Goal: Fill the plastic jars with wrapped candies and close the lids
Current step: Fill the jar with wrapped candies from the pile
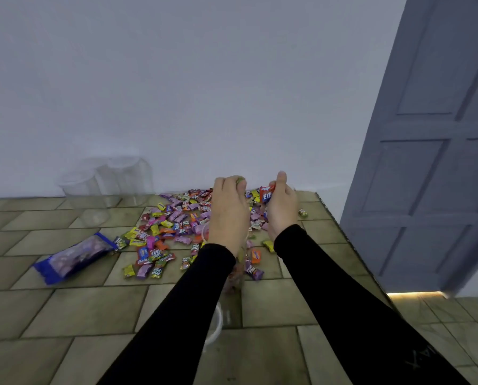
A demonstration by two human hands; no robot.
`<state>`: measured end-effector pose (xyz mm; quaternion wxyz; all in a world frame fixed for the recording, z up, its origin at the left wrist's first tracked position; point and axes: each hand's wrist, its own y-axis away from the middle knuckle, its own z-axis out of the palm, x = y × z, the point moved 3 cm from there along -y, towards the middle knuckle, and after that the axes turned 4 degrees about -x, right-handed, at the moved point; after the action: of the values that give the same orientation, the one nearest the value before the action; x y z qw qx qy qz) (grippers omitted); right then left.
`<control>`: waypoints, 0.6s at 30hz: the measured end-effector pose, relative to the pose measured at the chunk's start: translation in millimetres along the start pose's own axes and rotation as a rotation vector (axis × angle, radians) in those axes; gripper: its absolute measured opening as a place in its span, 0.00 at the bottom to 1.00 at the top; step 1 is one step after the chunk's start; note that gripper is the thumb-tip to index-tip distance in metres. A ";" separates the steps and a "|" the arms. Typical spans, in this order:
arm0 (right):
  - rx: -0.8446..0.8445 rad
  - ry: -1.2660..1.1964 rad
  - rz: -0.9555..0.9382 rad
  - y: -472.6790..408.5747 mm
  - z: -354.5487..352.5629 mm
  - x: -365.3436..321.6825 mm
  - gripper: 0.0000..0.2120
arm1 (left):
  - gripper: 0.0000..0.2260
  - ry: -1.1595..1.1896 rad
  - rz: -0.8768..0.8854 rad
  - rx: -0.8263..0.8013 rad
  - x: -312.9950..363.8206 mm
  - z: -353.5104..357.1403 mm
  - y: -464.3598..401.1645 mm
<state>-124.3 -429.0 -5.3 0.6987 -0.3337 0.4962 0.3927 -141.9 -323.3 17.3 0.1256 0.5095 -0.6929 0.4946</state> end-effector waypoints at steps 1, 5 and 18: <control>-0.015 0.010 -0.009 4.4 5.4 -1.6 0.22 | 0.13 0.005 -0.006 0.011 -4.6 -7.5 1.8; -0.091 0.018 -0.023 17.9 25.1 -6.6 0.22 | 0.14 0.007 -0.032 0.022 -27.3 -28.2 11.4; 0.002 -0.015 -0.018 29.4 40.4 9.8 0.21 | 0.13 0.230 -0.099 0.020 -54.5 -31.5 20.6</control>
<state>-130.8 -378.5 -5.4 0.7063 -0.3345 0.4883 0.3883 -144.9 -266.2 -16.1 0.2231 0.4841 -0.6430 0.5498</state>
